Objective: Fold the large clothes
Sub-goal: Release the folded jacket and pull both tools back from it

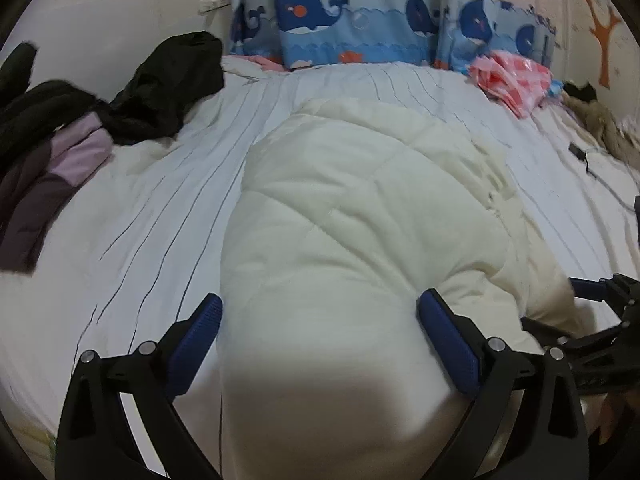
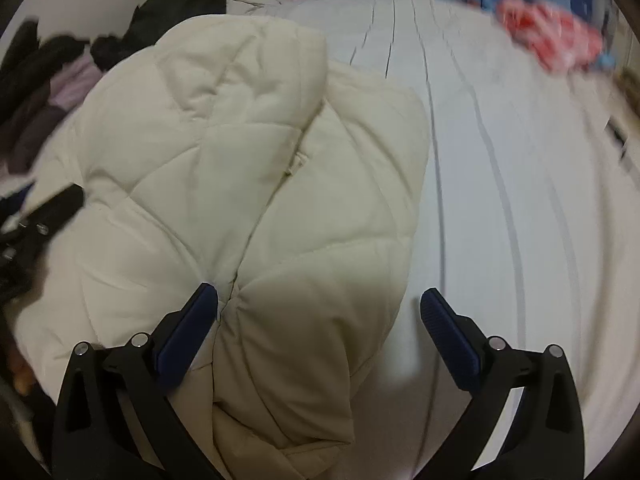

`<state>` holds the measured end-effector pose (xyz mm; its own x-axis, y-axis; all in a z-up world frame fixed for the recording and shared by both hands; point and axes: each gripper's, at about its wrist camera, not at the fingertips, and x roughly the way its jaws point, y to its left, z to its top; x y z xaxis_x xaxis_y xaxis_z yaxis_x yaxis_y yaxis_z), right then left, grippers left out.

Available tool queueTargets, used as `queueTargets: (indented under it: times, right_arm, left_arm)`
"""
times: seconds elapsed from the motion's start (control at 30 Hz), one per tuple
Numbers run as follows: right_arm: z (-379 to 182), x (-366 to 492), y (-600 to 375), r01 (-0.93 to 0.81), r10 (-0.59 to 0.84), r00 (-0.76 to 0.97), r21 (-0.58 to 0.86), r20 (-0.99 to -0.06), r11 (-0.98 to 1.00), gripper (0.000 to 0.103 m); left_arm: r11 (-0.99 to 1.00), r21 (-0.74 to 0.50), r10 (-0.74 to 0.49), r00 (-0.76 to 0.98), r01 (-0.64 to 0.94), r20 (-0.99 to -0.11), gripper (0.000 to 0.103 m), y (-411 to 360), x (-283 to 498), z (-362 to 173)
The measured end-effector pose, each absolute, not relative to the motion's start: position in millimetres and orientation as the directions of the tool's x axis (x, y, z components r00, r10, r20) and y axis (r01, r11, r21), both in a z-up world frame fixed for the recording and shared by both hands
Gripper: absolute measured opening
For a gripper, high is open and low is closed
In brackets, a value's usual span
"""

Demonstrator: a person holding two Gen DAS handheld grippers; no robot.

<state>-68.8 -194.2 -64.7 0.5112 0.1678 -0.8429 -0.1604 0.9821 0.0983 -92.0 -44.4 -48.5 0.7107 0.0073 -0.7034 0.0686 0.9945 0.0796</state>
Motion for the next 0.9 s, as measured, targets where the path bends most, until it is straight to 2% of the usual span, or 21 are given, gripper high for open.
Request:
queueTargets:
  times: [0.07, 0.2, 0.3, 0.4, 0.5, 0.53, 0.6, 0.77, 0.9]
  right_arm:
    - [-60.7, -71.5, -190.2, -0.168, 0.137, 0.528, 0.055, -0.838, 0.984, 0.096]
    - [-43.1, -71.9, -194.1, -0.156, 0.139, 0.497, 0.069, -0.857, 0.985, 0.096]
    - [-6.2, -72.4, -189.7, -0.149, 0.141, 0.587, 0.065, -0.797, 0.987, 0.096]
    - [18.8, -48.2, -186.6, -0.119, 0.127, 0.647, 0.065, -0.752, 0.991, 0.096]
    - [-12.1, -3.7, -181.4, -0.069, 0.065, 0.595, 0.030, -0.801, 0.997, 0.096]
    - [-42.5, 11.4, -179.7, -0.092, 0.103, 0.544, 0.063, -0.833, 0.994, 0.097]
    - [-63.6, 17.2, -188.6, -0.058, 0.176, 0.523, 0.171, -0.834, 0.984, 0.097]
    - [-27.9, 4.5, -186.7, -0.061, 0.110, 0.534, 0.091, -0.838, 0.994, 0.096]
    - [12.4, -57.3, -187.6, -0.116, 0.187, 0.639, 0.147, -0.746, 0.982, 0.096]
  left_arm:
    - [0.997, 0.055, 0.004, 0.717, 0.047, -0.697, 0.094, -42.8, -99.4, -49.7]
    - [0.999, 0.034, 0.016, 0.731, 0.010, -0.682, 0.094, -38.6, -104.8, -54.9]
    - [1.000, -0.011, -0.002, 0.727, -0.008, -0.686, 0.095, -32.0, -101.8, -56.7]
    - [1.000, -0.003, 0.003, 0.729, -0.007, -0.684, 0.095, -34.0, -101.3, -56.9]
    - [1.000, -0.014, -0.005, 0.727, -0.006, -0.686, 0.095, -34.7, -102.2, -57.5]
    - [1.000, -0.017, -0.014, 0.723, 0.004, -0.691, 0.095, -36.5, -101.7, -58.8]
    - [1.000, 0.024, 0.013, 0.720, 0.005, -0.694, 0.095, -44.3, -100.3, -61.1]
    - [1.000, 0.002, 0.002, 0.720, -0.001, -0.694, 0.096, -38.9, -100.2, -60.8]
    - [1.000, -0.016, -0.007, 0.719, -0.006, -0.695, 0.096, -32.7, -98.0, -60.7]
